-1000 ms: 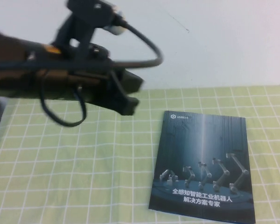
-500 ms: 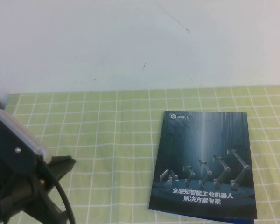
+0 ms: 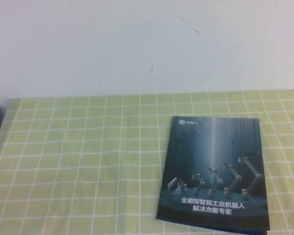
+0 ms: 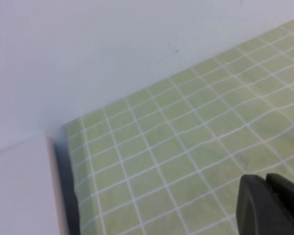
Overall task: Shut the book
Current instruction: 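Close the open booklet and leave it lying on the table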
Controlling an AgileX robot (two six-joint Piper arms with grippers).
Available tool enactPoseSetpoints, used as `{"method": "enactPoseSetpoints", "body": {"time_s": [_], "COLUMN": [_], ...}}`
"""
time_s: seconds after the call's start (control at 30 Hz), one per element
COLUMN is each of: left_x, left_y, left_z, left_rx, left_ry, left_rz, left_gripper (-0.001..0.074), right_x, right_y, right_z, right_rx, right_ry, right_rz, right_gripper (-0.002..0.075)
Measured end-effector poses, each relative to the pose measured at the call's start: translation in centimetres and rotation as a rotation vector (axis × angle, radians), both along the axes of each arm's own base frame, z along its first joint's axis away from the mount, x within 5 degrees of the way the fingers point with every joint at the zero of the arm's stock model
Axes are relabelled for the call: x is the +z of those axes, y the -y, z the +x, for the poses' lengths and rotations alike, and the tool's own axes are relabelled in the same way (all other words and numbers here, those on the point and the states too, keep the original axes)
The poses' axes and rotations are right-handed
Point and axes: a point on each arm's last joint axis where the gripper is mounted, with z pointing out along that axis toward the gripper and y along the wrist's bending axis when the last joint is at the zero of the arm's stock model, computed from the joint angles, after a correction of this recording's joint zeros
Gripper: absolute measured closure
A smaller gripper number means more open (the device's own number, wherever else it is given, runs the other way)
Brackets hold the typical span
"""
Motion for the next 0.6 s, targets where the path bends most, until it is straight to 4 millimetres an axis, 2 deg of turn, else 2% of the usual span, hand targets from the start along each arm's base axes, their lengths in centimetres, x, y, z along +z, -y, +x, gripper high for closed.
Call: {"method": "enactPoseSetpoints", "body": {"time_s": [0.2, 0.27, 0.6], "left_x": [-5.2, -6.2, -6.7], "left_y": [-0.9, -1.0, -1.2], "left_z": [-1.9, -2.2, -2.4], "left_rx": [0.099, 0.112, 0.156], "left_ry": [0.025, 0.026, -0.024], "left_rz": [-0.004, -0.028, -0.148], "left_gripper": [0.0739, 0.0739, 0.0739], "right_x": [0.0, 0.0, 0.0], "right_y": [0.0, 0.0, 0.0], "right_z": [0.0, 0.0, 0.0], "right_rx": [0.0, 0.0, 0.0], "right_ry": [-0.001, -0.001, -0.001], "right_rz": [0.002, 0.002, 0.002], "right_gripper": [0.0729, 0.0729, 0.0729]}}
